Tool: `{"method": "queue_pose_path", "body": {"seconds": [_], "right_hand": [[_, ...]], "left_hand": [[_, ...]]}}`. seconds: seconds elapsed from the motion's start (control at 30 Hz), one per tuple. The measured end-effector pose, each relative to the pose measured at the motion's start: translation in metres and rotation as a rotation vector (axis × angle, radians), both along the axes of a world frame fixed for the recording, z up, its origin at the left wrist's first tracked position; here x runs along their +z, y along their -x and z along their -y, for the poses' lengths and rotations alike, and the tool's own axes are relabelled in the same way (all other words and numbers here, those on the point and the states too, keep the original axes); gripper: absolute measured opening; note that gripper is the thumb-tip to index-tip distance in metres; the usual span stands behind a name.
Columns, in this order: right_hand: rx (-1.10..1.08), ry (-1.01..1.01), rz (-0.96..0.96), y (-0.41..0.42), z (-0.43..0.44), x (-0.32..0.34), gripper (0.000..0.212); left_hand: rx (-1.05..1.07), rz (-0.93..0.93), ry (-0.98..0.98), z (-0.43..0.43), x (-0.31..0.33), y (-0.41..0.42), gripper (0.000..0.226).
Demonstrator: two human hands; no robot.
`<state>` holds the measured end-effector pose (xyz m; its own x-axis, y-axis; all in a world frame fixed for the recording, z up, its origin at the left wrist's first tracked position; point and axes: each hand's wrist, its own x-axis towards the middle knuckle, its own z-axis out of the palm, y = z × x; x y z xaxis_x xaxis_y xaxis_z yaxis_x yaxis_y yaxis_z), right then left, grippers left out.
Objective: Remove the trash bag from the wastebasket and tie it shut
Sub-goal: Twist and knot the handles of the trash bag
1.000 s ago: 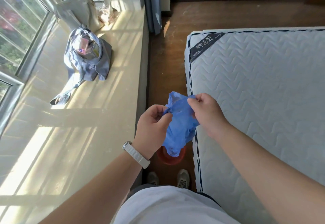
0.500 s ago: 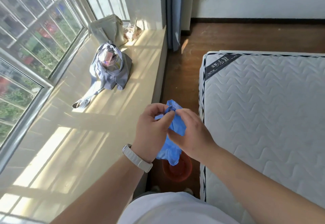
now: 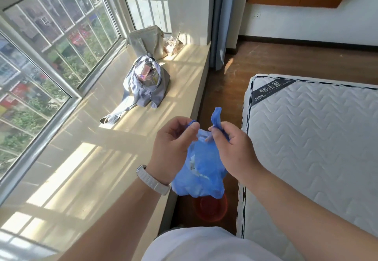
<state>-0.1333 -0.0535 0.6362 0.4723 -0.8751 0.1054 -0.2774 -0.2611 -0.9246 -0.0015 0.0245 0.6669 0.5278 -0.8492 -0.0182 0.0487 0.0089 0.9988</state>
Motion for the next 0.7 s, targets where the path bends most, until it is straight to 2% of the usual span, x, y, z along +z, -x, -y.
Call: {"method": "queue_pose_path", "body": {"seconds": [0.13, 0.3, 0.4, 0.53, 0.63, 0.7], "right_hand": [[-0.014, -0.053, 0.057, -0.008, 0.004, 0.013, 0.021], [-0.051, -0.085, -0.036, -0.011, 0.004, 0.021, 0.019], [0.015, -0.16, -0.109, -0.008, 0.0, 0.019, 0.018], [0.207, -0.243, -0.122, 0.003, -0.013, 0.019, 0.03], [0.276, -0.297, -0.165, 0.012, -0.018, 0.022, 0.02], [0.283, -0.364, -0.114, 0.018, -0.019, 0.023, 0.022]], "left_hand": [[-0.082, 0.004, 0.006, -0.005, 0.004, -0.001, 0.014], [-0.213, 0.039, 0.048, -0.005, 0.013, 0.009, 0.022], [-0.244, 0.155, 0.068, -0.004, 0.014, 0.017, 0.023], [-0.194, 0.367, 0.056, -0.005, 0.013, 0.024, 0.021], [-0.156, 0.417, 0.036, -0.006, 0.011, 0.025, 0.02], [-0.138, 0.457, 0.038, -0.007, 0.009, 0.026, 0.021]]}}
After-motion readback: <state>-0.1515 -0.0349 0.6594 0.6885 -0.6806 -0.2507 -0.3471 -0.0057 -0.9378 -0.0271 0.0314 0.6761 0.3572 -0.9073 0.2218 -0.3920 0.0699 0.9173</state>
